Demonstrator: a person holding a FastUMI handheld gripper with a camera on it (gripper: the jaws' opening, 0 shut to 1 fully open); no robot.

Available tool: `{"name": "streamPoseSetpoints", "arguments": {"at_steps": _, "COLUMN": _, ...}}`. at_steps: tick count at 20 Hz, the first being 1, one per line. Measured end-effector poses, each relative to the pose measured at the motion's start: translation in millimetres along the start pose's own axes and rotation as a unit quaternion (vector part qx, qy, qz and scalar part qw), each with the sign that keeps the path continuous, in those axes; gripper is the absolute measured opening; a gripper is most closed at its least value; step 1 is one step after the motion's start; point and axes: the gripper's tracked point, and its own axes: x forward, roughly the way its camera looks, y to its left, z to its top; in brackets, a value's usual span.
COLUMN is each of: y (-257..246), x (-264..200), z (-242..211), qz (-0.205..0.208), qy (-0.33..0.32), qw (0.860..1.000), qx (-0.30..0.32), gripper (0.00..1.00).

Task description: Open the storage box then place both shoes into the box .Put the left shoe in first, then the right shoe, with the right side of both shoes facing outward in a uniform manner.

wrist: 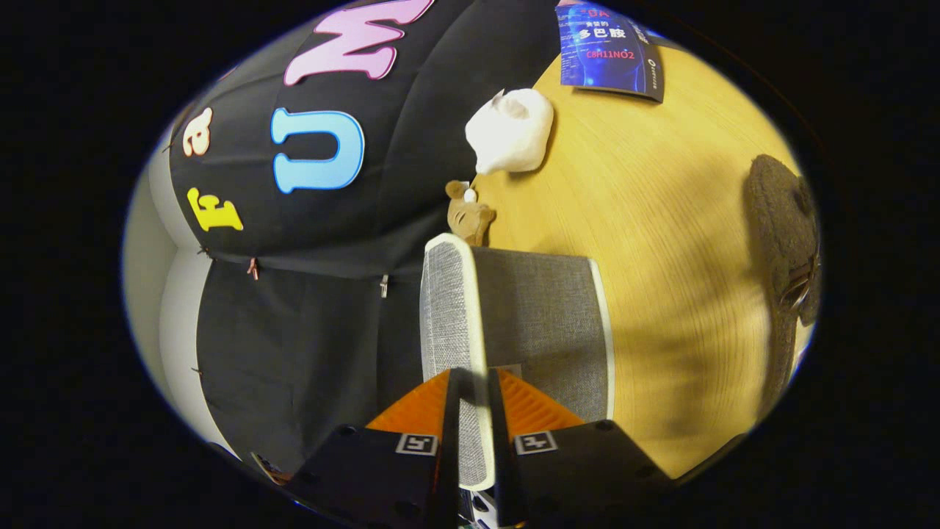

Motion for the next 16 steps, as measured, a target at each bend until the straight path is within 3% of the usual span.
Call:
{"name": "streamPoseSetpoints", "arguments": {"at_steps": 1, "y": 4.6, "x": 0.2, "z": -0.4, "qz": 0.010, "qy": -0.001, "qw": 1.000, "qx": 0.005, "gripper": 0.13}}
{"name": "streamPoseSetpoints", "arguments": {"at_steps": 3, "y": 19.3, "x": -2.4, "z": -4.1, "qz": 0.040, "qy": 0.005, "qw": 0.999, "qx": 0.016, "gripper": 0.05}}
{"name": "streamPoseSetpoints", "arguments": {"at_steps": 16, "y": 144.6, "x": 18.0, "z": -8.8, "qz": 0.098, "qy": -0.002, "qw": 0.995, "qx": -0.031, "gripper": 0.05}}
